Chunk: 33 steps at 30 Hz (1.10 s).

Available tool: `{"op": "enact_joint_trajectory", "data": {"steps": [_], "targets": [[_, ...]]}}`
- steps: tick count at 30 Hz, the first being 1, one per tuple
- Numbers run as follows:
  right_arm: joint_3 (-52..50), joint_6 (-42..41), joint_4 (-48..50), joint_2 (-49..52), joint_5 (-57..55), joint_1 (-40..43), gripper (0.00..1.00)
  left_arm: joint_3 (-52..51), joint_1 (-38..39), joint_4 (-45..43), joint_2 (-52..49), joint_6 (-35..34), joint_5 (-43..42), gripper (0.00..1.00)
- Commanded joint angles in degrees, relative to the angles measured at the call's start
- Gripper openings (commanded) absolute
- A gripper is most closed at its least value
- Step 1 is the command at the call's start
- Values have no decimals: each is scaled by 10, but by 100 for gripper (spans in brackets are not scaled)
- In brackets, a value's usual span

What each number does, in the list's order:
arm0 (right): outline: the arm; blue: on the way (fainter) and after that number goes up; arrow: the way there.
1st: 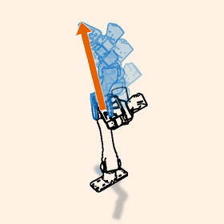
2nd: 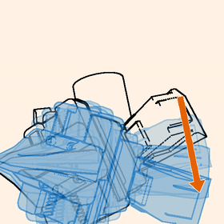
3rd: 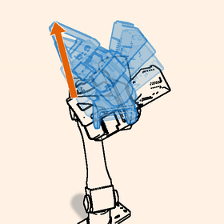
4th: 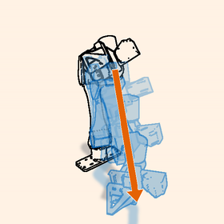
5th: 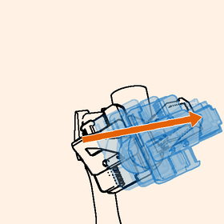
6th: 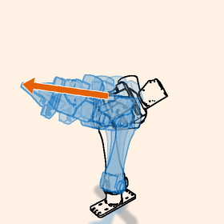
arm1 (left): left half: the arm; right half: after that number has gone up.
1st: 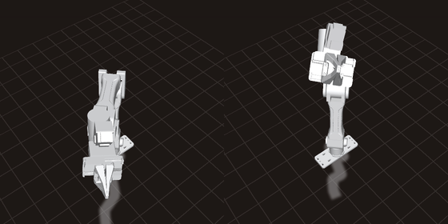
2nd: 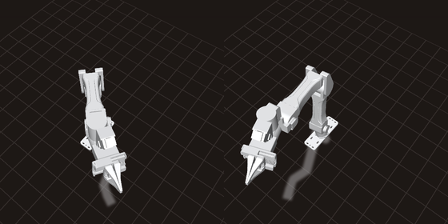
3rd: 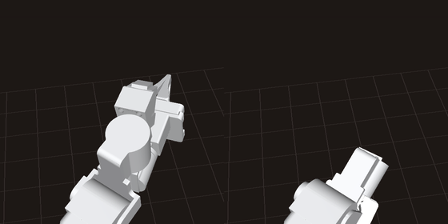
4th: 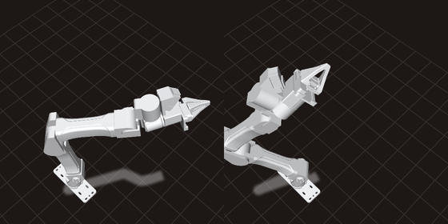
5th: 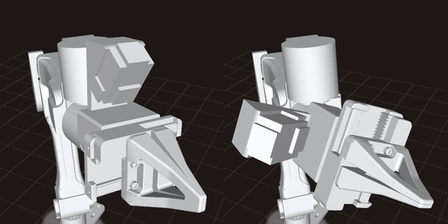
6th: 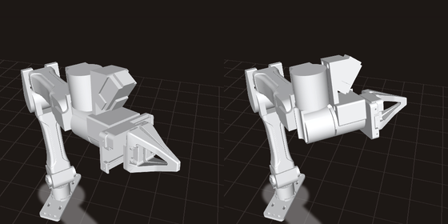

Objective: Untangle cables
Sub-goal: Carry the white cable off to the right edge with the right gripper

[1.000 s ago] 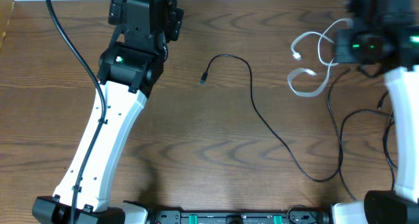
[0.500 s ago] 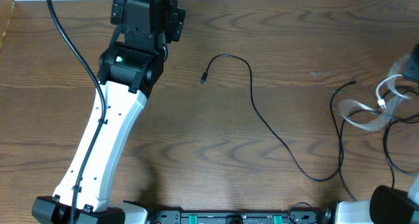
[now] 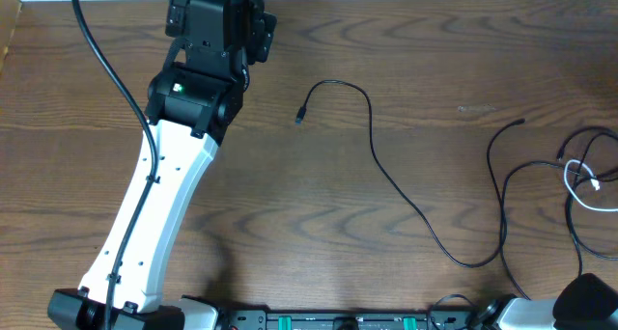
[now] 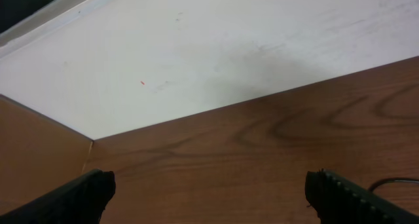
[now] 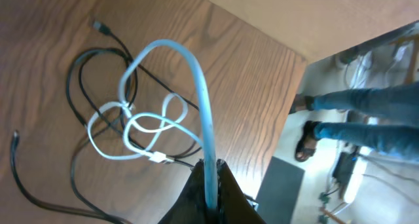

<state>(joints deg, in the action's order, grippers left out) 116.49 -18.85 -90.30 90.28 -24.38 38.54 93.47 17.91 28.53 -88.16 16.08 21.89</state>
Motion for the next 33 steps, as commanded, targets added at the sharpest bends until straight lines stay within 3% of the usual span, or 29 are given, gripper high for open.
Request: {"op": "enact_joint_trajectory", "data": {"steps": [1,12,18,33], "targets": [[-16,5,9,-10,36,13,1,5,2,1,13,-10,-5,98],[-73,12,49,-4,55,11,1,5,2,1,13,-10,-5,98],[-108,33,132,17,115,8,1,5,2,1,13,-10,-5,98],[-108,53,227,160,123,-56,1,5,2,2,13,-10,-5,98]]}}
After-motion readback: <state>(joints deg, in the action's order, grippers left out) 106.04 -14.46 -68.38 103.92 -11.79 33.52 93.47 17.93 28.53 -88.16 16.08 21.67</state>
